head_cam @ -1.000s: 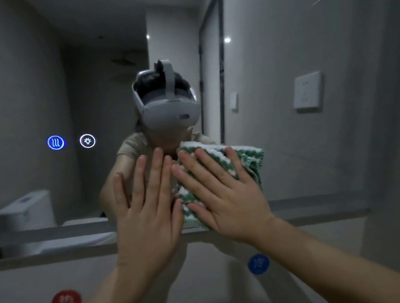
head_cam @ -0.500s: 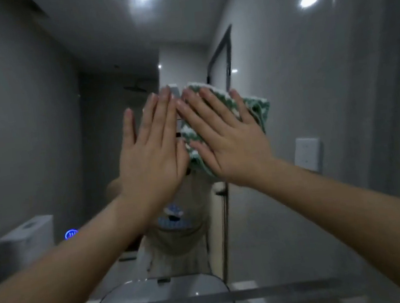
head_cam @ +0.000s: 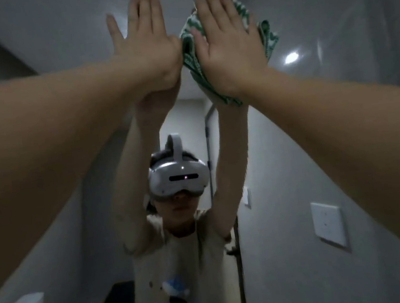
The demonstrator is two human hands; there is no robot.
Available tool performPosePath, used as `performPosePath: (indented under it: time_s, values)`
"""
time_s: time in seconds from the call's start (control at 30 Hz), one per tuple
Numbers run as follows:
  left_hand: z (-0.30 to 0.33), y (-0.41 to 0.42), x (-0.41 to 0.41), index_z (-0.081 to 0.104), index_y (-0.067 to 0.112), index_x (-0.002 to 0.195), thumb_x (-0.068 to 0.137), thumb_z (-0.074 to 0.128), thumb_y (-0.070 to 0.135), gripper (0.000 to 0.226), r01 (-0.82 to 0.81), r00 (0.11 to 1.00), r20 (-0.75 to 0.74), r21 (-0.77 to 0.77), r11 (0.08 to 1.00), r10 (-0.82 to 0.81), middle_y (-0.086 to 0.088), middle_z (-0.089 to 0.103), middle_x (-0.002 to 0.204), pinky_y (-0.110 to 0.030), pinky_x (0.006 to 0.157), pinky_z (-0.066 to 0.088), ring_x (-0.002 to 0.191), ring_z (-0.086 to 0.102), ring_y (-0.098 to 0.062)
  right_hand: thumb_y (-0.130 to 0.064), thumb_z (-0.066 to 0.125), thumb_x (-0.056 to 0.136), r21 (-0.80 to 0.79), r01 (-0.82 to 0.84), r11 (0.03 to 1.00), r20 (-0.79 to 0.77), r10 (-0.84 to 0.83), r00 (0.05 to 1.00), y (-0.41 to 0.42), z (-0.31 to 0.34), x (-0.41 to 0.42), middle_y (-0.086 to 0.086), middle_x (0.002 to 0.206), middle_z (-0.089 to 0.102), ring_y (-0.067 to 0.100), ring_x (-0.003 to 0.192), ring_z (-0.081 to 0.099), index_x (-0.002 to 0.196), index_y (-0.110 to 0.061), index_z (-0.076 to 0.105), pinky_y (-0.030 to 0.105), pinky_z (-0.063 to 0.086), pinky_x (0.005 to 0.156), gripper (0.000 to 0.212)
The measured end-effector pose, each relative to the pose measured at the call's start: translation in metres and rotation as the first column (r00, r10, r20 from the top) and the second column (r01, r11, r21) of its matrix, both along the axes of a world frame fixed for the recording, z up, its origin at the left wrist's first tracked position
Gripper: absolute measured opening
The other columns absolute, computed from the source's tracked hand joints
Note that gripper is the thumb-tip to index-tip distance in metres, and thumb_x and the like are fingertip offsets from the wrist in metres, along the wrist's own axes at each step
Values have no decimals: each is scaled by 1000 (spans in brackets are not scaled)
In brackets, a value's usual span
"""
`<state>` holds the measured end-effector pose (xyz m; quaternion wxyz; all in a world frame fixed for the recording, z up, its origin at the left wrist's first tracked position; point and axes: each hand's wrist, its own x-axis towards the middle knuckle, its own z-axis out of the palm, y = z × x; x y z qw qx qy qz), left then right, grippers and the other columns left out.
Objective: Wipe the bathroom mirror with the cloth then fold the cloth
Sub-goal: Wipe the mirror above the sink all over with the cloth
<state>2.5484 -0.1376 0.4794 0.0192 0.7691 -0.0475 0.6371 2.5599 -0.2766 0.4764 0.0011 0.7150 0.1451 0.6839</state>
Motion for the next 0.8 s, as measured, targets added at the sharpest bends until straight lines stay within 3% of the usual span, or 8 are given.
performPosePath:
  time_s: [0.4, 0.6, 0.8]
  values:
    - [42, 2, 8, 1, 11, 150, 101, 13, 36, 57, -14, 995, 103, 58, 998, 8, -3, -3, 159, -45, 116, -3, 145, -4, -18, -42, 13, 102, 136, -53, 989, -19, 56, 998, 8, 74, -2, 0, 160, 2, 16, 146, -2, 152, -19, 7, 44, -3, 116, 56]
    - [67, 3, 4, 2, 13, 151, 101, 14, 37, 57, 14, 995, 95, 51, 999, -19, -2, -1, 159, -44, 116, 0, 145, -1, -18, -42, 13, 102, 149, -54, 987, -6, 56, 998, 10, 90, -2, 3, 160, 2, 18, 146, -1, 151, -17, 7, 44, -2, 116, 56]
    - [63, 2, 14, 7, 16, 151, 100, 15, 38, 56, 31, 979, 200, 10, 999, -33, 2, 4, 159, -41, 116, -1, 145, 2, -14, -42, 13, 101, 151, -67, 986, 21, 64, 998, 9, 92, 0, 2, 160, 0, 17, 146, -2, 151, -17, 6, 43, -3, 116, 57]
